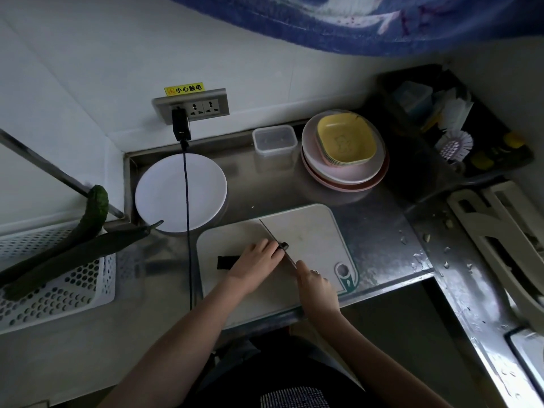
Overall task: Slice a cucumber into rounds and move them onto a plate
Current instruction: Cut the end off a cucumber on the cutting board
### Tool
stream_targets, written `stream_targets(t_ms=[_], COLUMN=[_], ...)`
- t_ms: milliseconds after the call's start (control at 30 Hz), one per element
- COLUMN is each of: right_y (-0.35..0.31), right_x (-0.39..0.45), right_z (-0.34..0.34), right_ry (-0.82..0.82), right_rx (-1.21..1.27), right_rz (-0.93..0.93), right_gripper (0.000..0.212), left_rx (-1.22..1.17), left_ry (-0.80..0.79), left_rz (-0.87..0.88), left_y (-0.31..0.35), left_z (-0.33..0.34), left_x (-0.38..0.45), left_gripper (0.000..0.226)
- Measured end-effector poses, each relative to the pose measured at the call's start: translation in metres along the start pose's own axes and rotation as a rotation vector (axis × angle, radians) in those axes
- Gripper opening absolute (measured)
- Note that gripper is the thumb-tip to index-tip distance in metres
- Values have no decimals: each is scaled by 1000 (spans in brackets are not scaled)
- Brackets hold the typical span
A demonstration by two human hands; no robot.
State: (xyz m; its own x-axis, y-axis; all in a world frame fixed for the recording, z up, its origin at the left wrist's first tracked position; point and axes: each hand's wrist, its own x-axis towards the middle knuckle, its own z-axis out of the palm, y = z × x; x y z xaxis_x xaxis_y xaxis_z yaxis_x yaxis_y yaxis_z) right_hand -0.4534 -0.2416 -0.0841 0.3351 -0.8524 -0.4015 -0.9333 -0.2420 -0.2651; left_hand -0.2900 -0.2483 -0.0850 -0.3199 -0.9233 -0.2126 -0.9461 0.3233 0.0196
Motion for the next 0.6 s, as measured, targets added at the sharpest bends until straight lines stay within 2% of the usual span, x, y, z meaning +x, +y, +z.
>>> stream_targets(t_ms=[133, 233, 367, 467, 600], right_y=[4, 11, 18, 19, 17], right_x=[5, 5, 2, 3, 3], right_z=[-2, -7, -14, -18, -21], right_ry=[-18, 61, 144, 180, 217], right_rx=[31, 118, 222, 189, 170], right_rz=[16, 26, 79, 85, 66], right_gripper=[7, 12, 19, 21, 22], left_rx=[-37, -85, -191, -206, -394], left_ry=[-4, -18, -30, -58, 29], left_rz=[-27, -66, -243, -287, -378], left_y=[-2, -5, -10, -16, -18], left_z=[2, 3, 5, 5, 0], left_x=[2, 3, 2, 3, 10], left_gripper=[54, 57, 44, 37, 27])
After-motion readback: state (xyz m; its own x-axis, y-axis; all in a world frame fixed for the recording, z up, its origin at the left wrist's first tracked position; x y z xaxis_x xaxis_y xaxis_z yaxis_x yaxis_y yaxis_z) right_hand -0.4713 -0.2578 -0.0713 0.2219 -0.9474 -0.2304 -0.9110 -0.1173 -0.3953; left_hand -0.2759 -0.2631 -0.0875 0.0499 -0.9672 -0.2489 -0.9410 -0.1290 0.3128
